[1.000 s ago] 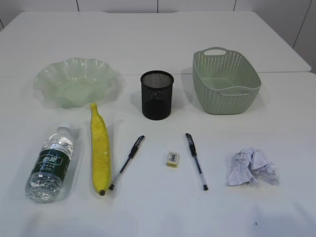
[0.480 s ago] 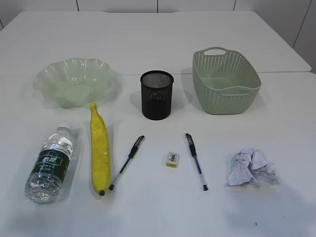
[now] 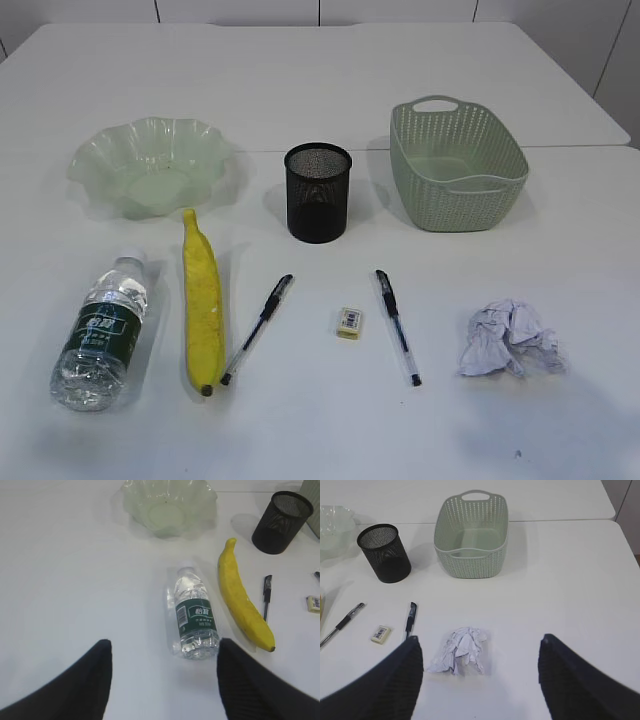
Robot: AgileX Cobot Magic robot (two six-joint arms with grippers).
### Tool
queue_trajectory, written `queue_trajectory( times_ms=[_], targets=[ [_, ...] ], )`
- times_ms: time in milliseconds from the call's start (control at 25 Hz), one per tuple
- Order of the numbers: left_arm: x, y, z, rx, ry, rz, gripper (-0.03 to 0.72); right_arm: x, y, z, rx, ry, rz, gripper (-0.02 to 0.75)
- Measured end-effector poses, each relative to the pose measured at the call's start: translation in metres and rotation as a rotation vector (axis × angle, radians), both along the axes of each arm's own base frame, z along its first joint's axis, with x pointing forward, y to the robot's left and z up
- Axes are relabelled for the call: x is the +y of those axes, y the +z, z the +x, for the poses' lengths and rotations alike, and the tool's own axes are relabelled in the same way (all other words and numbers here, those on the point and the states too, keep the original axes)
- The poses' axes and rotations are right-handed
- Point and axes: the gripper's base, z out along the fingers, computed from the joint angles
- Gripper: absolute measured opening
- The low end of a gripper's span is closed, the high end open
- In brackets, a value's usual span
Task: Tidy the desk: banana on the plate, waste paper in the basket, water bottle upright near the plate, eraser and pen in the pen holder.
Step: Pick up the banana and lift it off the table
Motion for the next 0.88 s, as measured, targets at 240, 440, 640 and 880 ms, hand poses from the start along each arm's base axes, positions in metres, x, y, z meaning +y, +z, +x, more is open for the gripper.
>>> queue_trajectory(
  times_ms=[240,440,640,880],
  targets=[
    [-0.0004,0.0001,0.0000,0.000,-0.002,-0.005,0.465,0.0003,-0.0005,-0.0003,0.007,0.001,0.003,0.535],
    [-0.0009,0.0001,0.0000,0.000,-0.004,-0.011,0.465,0.0006,-0.0018,-0.0012,0.024,0.004,0.006,0.534],
    [-0.0012,0.0002,0.0000,-0.001,-0.006,-0.016,0.465,0.0006,-0.0018,-0.0012,0.024,0.004,0.006,0.534],
    [-0.0029,0.0001,0.0090,0.052,-0.017,-0.042,0.465,0.0014,-0.0020,-0.0013,0.027,0.008,0.018,0.534]
  ],
)
